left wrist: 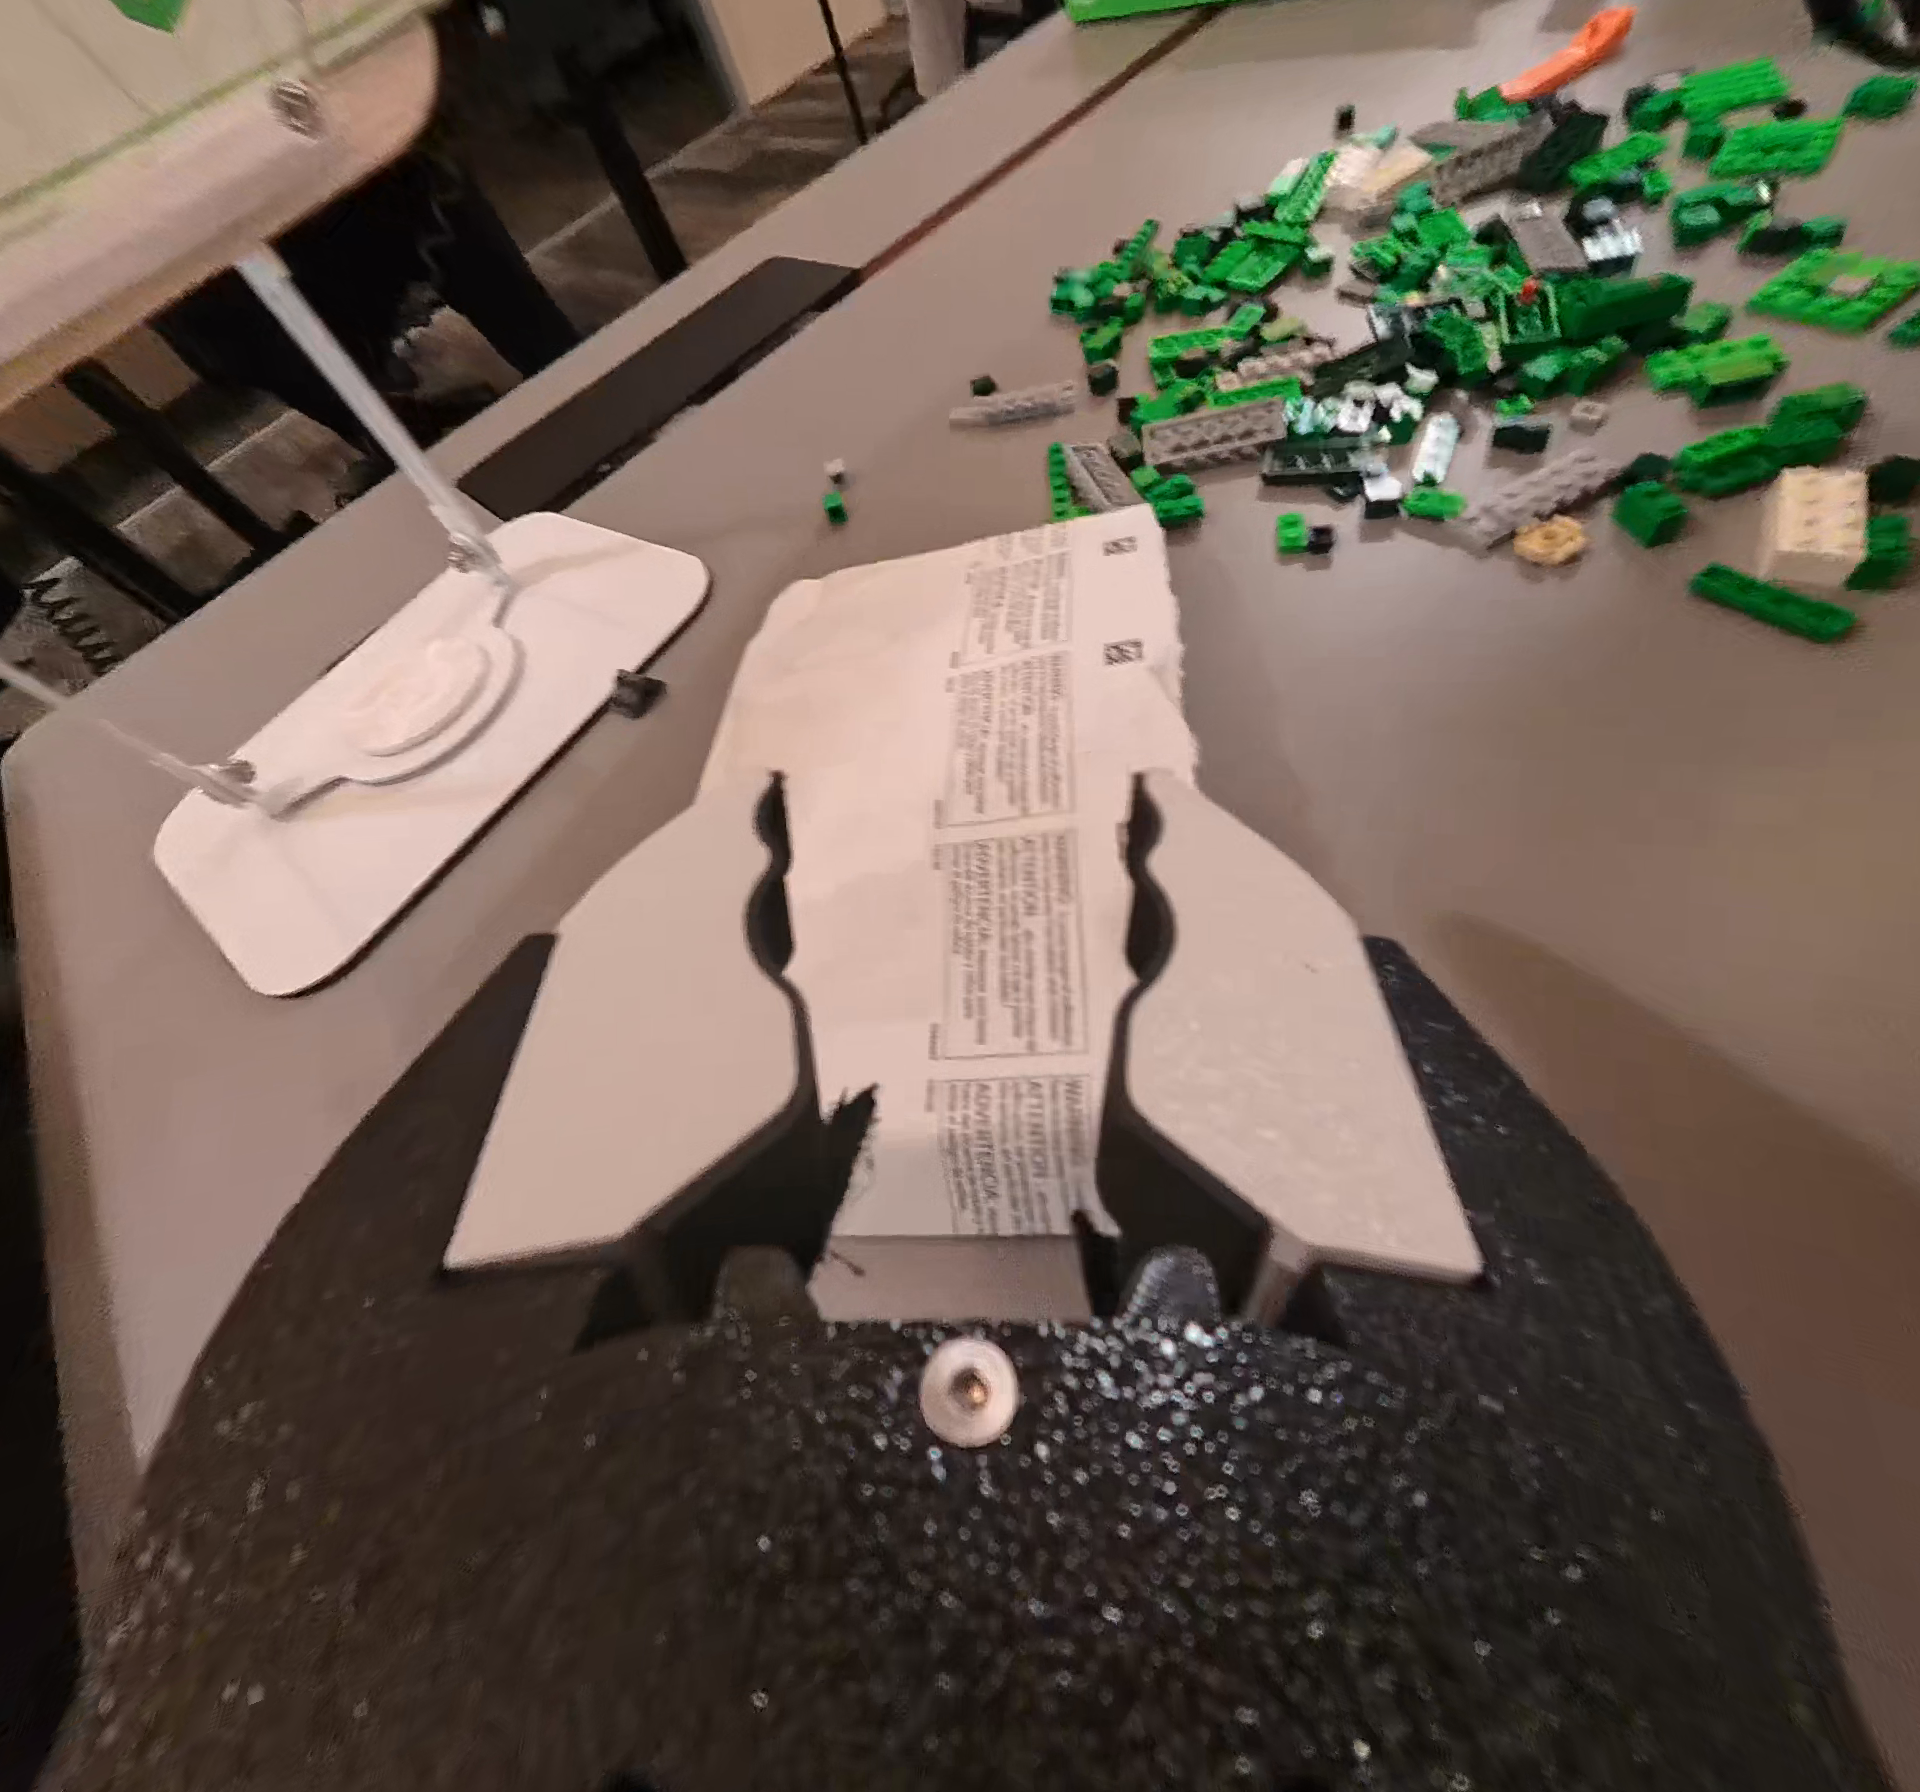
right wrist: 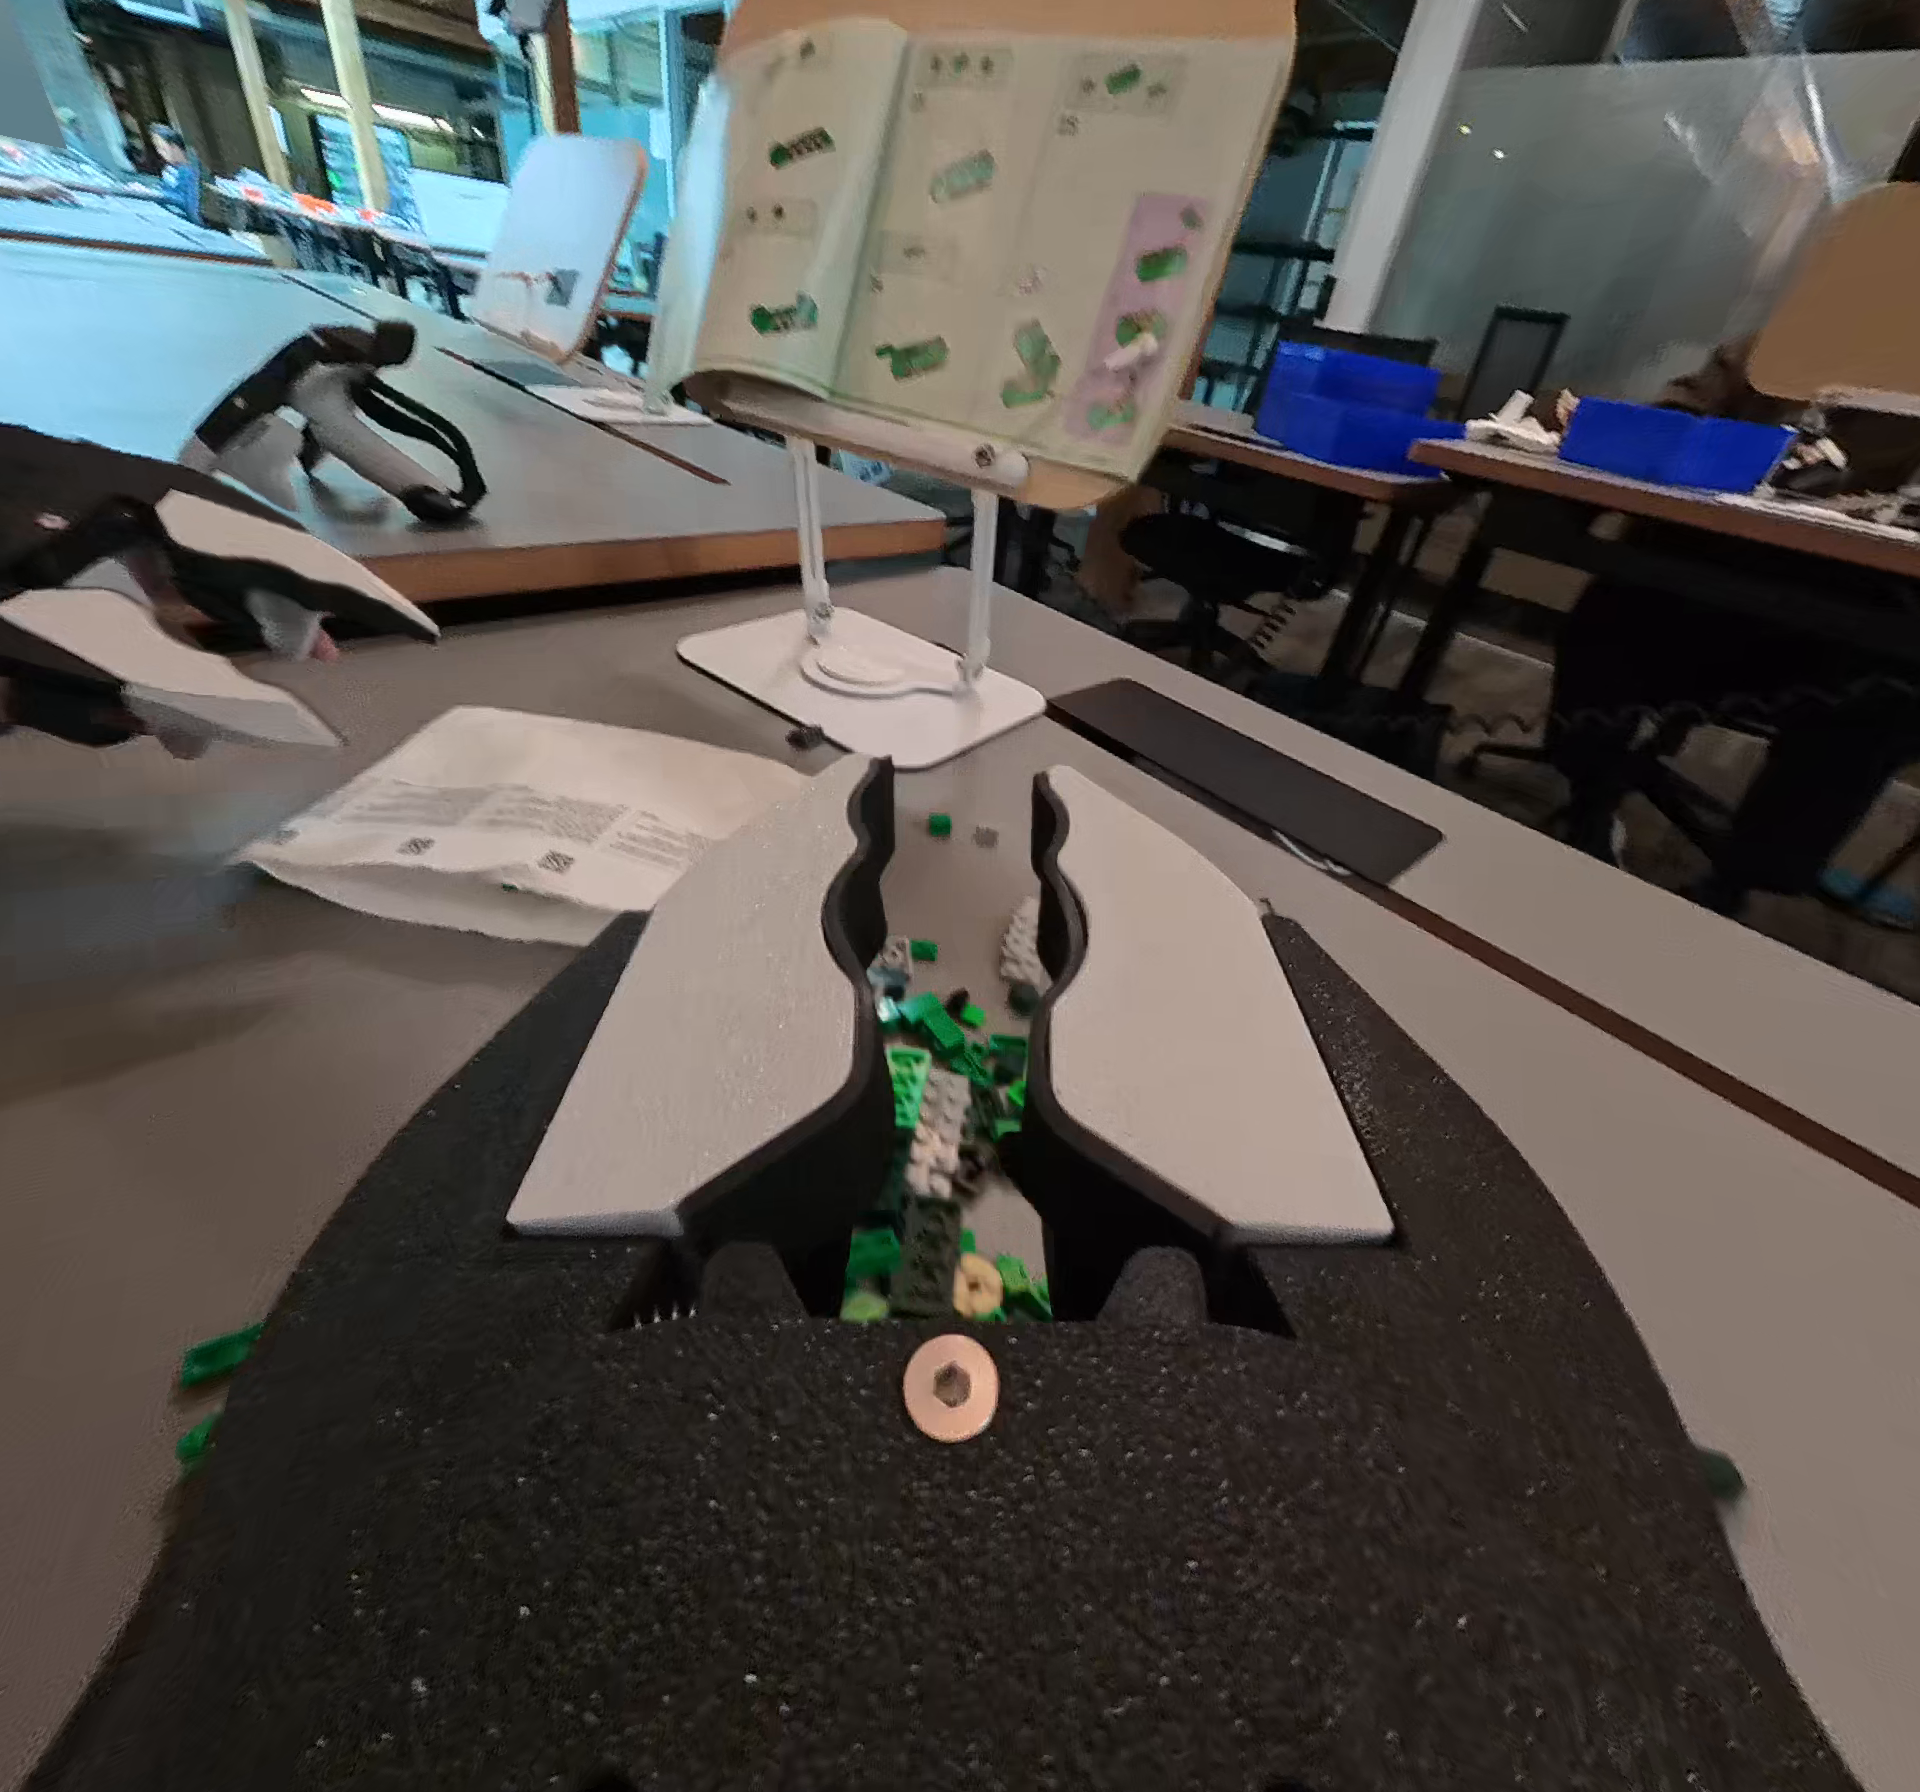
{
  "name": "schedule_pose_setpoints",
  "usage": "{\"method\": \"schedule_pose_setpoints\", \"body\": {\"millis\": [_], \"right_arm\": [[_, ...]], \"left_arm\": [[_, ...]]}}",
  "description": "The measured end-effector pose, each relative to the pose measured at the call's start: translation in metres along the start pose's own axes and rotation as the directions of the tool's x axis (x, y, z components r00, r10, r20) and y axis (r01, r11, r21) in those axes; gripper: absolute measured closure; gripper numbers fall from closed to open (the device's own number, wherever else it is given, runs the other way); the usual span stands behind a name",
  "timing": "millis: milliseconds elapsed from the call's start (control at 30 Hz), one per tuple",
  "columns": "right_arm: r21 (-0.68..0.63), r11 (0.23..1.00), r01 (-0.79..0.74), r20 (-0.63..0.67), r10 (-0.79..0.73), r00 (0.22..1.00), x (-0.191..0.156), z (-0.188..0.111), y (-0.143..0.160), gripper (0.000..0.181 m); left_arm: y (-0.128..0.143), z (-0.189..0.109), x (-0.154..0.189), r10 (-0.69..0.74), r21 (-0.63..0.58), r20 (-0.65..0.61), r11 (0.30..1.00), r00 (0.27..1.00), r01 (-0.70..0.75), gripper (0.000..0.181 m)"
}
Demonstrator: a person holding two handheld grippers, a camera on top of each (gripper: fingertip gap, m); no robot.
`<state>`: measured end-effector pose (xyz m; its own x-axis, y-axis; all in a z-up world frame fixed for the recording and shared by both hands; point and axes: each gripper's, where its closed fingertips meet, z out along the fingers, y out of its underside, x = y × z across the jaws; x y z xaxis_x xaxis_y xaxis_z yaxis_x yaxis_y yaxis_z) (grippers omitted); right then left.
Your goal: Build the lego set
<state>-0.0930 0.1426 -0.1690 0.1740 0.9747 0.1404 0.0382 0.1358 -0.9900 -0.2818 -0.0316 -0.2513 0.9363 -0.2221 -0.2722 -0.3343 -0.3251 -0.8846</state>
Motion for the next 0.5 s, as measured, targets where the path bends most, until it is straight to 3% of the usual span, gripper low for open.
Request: {"method": "schedule_pose_setpoints", "body": {"millis": [100, 233, 400, 500], "right_arm": [[-0.067, 0.996, 0.052, -0.025, -0.054, 0.998, 0.009, -0.010, 0.013, 0.152], [-0.152, 0.984, 0.095, -0.017, -0.099, 0.995, 0.019, -0.021, 0.027, 0.145], [-0.263, 0.956, 0.133, 0.081, -0.116, 0.990, 0.016, -0.019, 0.053, 0.143], [-0.348, 0.923, 0.161, 0.135, -0.121, 0.983, 0.007, 0.000, 0.074, 0.146]], "left_arm": [[0.007, 0.003, 0.020, 0.120, -0.055, -0.006, 0.991, 0.993, -0.121, 0.101], [0.010, 0.010, 0.041, 0.341, -0.091, -0.005, 0.936, 0.940, -0.340, 0.109], [0.016, 0.027, 0.045, 0.378, -0.140, -0.023, 0.916, 0.926, -0.377, 0.107], [0.015, 0.033, 0.035, 0.429, -0.177, 0.028, 0.891, 0.903, -0.418, 0.119]]}}
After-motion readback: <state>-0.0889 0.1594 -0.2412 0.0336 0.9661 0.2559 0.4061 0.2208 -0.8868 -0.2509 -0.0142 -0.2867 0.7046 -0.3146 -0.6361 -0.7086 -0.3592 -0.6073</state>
